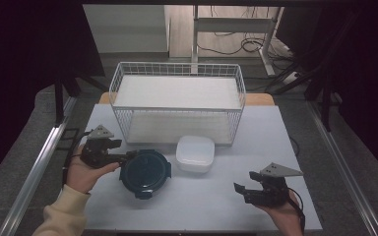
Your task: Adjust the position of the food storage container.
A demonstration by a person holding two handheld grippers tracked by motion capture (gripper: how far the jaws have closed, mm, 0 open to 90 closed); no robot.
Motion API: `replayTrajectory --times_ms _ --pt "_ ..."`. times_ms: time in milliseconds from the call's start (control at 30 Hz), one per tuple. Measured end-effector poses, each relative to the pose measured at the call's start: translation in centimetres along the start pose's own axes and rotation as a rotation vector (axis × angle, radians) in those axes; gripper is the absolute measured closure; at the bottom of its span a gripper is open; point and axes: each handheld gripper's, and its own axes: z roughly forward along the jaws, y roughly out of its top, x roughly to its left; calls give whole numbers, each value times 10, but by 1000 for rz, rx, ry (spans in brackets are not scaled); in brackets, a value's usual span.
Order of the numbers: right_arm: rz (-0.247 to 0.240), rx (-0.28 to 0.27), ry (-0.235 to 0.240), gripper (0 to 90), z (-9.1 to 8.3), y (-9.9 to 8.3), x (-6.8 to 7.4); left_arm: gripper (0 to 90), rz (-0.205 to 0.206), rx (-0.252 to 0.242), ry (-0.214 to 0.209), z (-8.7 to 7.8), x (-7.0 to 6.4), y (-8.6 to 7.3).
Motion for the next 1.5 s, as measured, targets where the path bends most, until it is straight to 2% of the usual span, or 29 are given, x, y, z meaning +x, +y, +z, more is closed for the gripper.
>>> replayTrajectory --times_ms 33,100,233,300,333,367,433,567,667,733,933,1100,1267,1400,1500 --pt "0 0 0 278 0 0 0 321 0 8 5 3 2 1" --pt "-2 3 0 279 0 -1 1 369 6 38 20 12 9 3" --pt "2 5 -4 279 0 -1 0 480 2 61 30 22 17 5" --pt "9 9 -9 279 0 -2 -2 539 5 92 17 31 26 6" --pt "11 9 -12 279 0 -3 -2 566 5 92 17 31 26 6" --pt "11 9 -12 279 0 -3 -2 566 6 106 16 35 29 7" --pt "18 11 -18 280 0 -3 -3 649 -8 148 14 43 37 7" --pt "16 14 -22 279 1 -4 -3 766 -27 178 -1 52 43 7" --pt "20 15 -25 279 1 -4 -4 850 -17 196 -15 56 46 6" --pt "23 11 -29 279 0 -4 -5 889 -6 229 -15 62 48 4" --pt "27 13 -33 279 0 -4 -6 900 15 257 -16 69 48 3" --pt "25 15 -34 279 1 -5 -6 900 42 304 -22 80 45 1" --pt "26 16 -37 278 1 -5 -6 900 63 311 -29 82 41 0" --pt "28 23 -39 278 2 -6 -6 900 71 314 -21 82 40 0" --pt "26 24 -38 277 3 -6 -5 900 92 316 -5 83 37 -1"
